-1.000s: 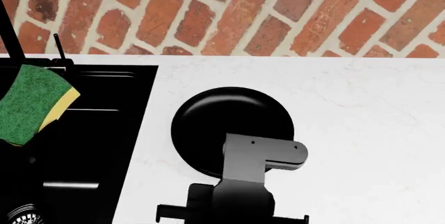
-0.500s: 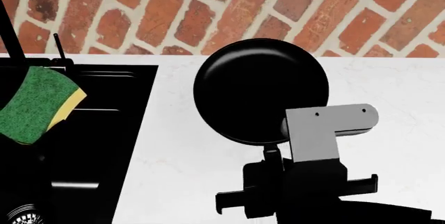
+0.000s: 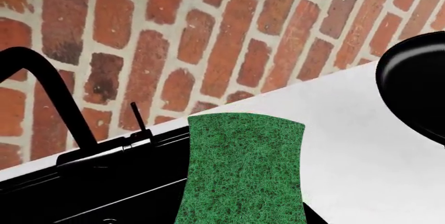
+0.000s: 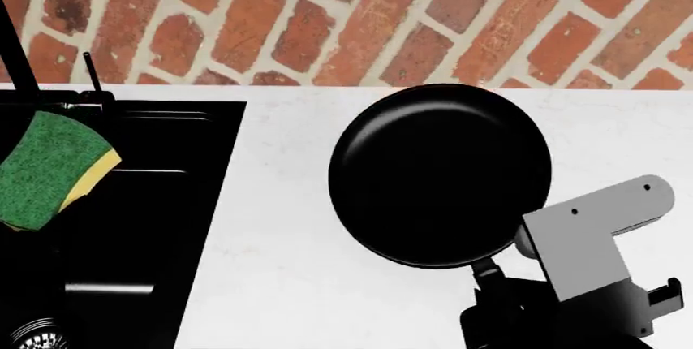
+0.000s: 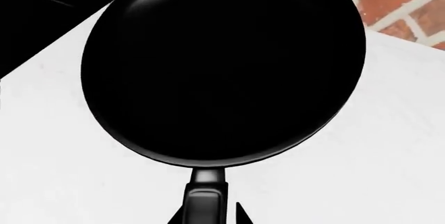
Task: Pick the pan and sponge and place them into the sink. Then turn on the water.
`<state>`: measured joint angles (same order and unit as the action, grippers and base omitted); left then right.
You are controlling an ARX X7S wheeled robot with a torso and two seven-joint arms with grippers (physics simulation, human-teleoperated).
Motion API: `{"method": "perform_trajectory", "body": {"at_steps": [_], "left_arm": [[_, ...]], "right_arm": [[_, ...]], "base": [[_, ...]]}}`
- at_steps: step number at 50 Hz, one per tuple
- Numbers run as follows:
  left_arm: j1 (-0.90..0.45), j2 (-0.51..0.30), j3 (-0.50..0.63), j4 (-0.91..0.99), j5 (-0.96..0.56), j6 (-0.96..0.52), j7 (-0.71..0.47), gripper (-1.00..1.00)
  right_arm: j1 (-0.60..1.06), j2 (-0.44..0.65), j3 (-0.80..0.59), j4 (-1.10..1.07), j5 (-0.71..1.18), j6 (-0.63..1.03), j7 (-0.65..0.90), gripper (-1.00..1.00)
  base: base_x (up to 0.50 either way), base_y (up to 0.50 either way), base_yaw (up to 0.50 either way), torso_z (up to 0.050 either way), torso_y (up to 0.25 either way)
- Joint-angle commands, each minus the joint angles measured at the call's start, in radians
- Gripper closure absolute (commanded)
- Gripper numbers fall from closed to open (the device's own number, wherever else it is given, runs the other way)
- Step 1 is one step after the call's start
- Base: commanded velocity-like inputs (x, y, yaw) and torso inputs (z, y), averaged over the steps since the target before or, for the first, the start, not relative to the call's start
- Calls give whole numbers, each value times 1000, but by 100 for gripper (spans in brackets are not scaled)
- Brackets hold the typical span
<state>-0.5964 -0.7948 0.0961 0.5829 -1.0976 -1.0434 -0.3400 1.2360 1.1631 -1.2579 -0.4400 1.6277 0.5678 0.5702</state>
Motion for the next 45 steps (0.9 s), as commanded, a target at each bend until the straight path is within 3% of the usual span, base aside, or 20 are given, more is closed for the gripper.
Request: {"method": "perform_trajectory", "body": {"at_steps": [1, 5, 45], "left_arm": [[34, -57, -31, -2, -26, -4, 9, 100], [3, -17, 11, -13, -8, -17, -15, 100], [44, -52, -11, 0, -19, 13, 6, 100]], "right_arm": [[34, 59, 42, -36, -84, 9, -40, 100], [25, 60, 40, -40, -93, 0, -40, 100], [-30, 64, 40, -44, -118, -63, -30, 100]], "base": [[0, 0, 0, 0, 0], [0, 139, 0, 0, 0], [10, 480, 0, 1, 2]]}}
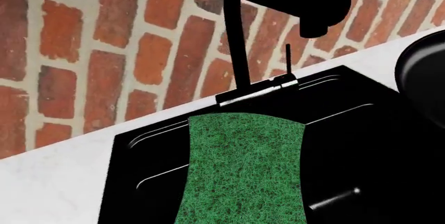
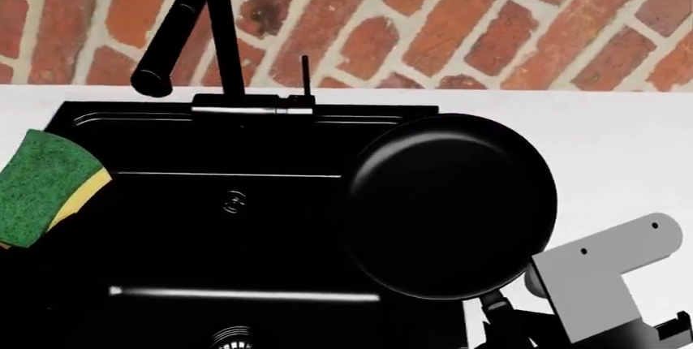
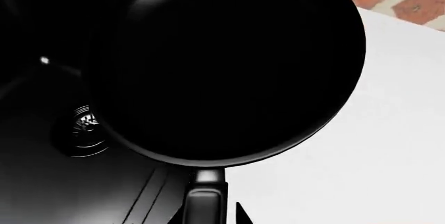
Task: Pick the pan and sponge and place them into the sink. Then turn on the water.
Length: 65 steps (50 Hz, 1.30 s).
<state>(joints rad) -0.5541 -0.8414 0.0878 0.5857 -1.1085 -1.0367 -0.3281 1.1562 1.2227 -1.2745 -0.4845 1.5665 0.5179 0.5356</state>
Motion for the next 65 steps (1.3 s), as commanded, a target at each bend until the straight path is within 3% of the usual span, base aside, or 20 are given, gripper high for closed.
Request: {"method": "perform_trajectory", "body": {"at_steps": [1, 12, 36, 50, 65], "left_arm": [[-10, 9, 14, -6, 0, 2, -13, 100], [1, 2, 10, -6, 0, 11, -9, 100], [0, 7, 21, -8, 7, 21, -8, 100], [3, -5, 17, -8, 1, 25, 0, 100], [-2, 0, 24, -11, 3, 26, -8, 100]], "right_arm": [[49, 4, 56, 0, -57, -15, 5, 100], [35, 7, 54, 4, -64, -25, 4, 100], [24, -6, 50, 11, -74, -20, -8, 100], [36, -37, 31, -8, -76, 36, -175, 100], [42, -180, -8, 40, -110, 91, -280, 100]], "base": [[51, 500, 0, 0, 0], [54, 441, 0, 1, 2], [165, 96, 0, 0, 2], [0, 0, 0, 1, 1], [1, 0, 0, 1, 1]]}}
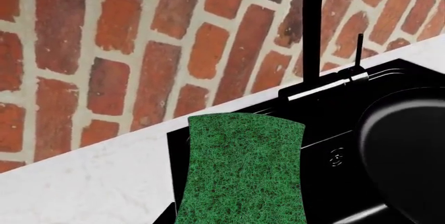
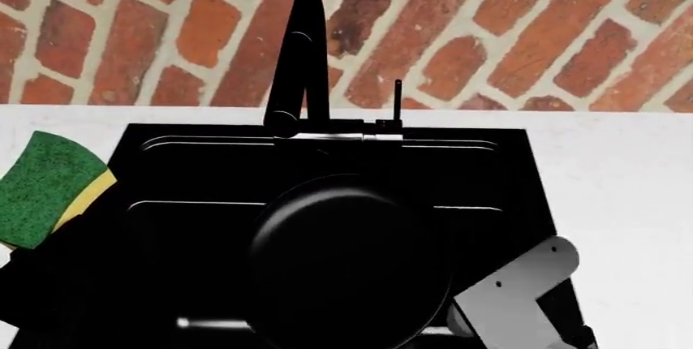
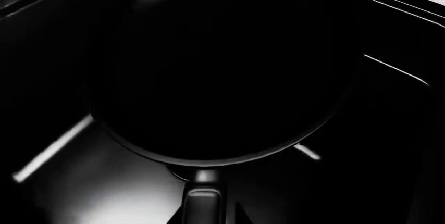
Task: Pick the pan and sponge and place them into the sink. Then turn on the water.
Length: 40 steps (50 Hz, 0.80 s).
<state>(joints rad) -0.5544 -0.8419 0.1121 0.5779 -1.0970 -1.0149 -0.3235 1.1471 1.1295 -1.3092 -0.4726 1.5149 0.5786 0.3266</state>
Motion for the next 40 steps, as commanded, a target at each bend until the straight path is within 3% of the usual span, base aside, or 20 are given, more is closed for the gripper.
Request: {"method": "perform_trajectory", "body": {"at_steps": [1, 21, 24, 26, 31, 33, 40], "left_arm": [[11, -12, -12, -2, -12, 11, -3, 100], [23, 1, 0, -5, 0, 23, -10, 100], [54, -43, -42, -4, -19, 41, 23, 100], [9, 0, 1, -11, -5, 18, -8, 100], [15, 1, 3, -11, -1, 22, -9, 100], [54, -40, -39, -7, -15, 42, 20, 100], [14, 1, 5, -16, 0, 23, -9, 100]], "right_arm": [[53, -106, 22, 43, -62, 36, -75, 100], [3, -373, -57, 300, -155, 45, -190, 100], [-5, -404, -68, 334, -171, 43, -208, 100], [-7, -421, -74, 355, -178, 43, -218, 100], [-25, -468, -89, 423, -202, 33, -248, 100], [-33, -491, -96, 457, -212, 27, -263, 100], [-51, -561, -116, 564, -249, 8, -321, 100]], "base": [[0, 0, 0, 0, 10], [1, 0, 0, 1, 1], [0, 0, 0, 0, 3], [0, 0, 0, 0, 0], [2, 0, 0, 0, 2], [0, 0, 0, 0, 0], [1, 0, 0, 1, 1]]}}
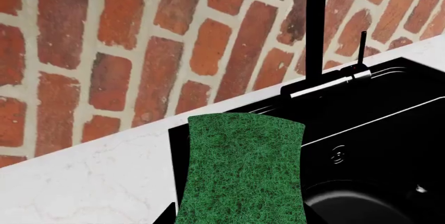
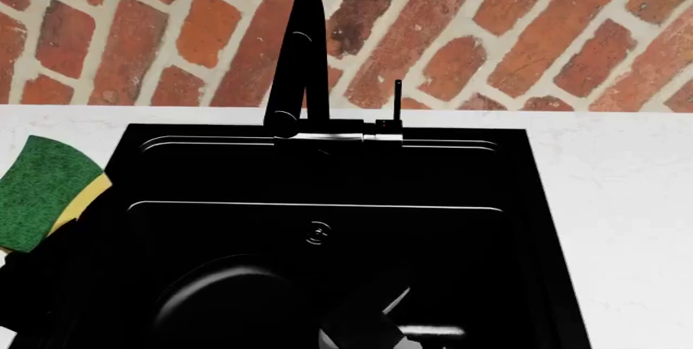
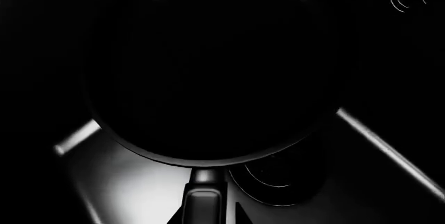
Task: Pick the pan and sponge and place them into the sink. Then turn on the water.
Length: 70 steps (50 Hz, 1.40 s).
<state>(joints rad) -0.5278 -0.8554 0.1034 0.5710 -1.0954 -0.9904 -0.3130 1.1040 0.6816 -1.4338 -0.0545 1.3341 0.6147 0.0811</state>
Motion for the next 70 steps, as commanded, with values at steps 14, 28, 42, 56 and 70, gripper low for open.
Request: {"method": "perform_trajectory", "body": {"at_steps": [14, 28, 42, 56, 70], "left_arm": [[11, -7, -18, 9, -30, 9, -18, 100], [24, -16, -27, 10, -33, 16, -20, 100], [23, -7, -9, 4, -18, 20, -21, 100], [12, -6, -3, 8, -25, 13, -27, 100], [14, -11, -4, 9, -27, 20, -18, 100]], "right_arm": [[-30, -242, -46, 360, -138, -41, -199, 100], [-63, -312, -65, 491, -160, -57, -270, 100], [-64, -318, -70, 504, -151, -34, -276, 100], [-58, -305, -64, 482, -142, -17, -247, -100], [-9, -112, -4, 137, -56, 38, -21, -100]], "base": [[0, 0, 0, 1, 1], [4, 0, 0, 0, 1], [5, 0, 1, 1, 1], [2, 0, 0, 0, 0], [0, 0, 0, 0, 1]]}}
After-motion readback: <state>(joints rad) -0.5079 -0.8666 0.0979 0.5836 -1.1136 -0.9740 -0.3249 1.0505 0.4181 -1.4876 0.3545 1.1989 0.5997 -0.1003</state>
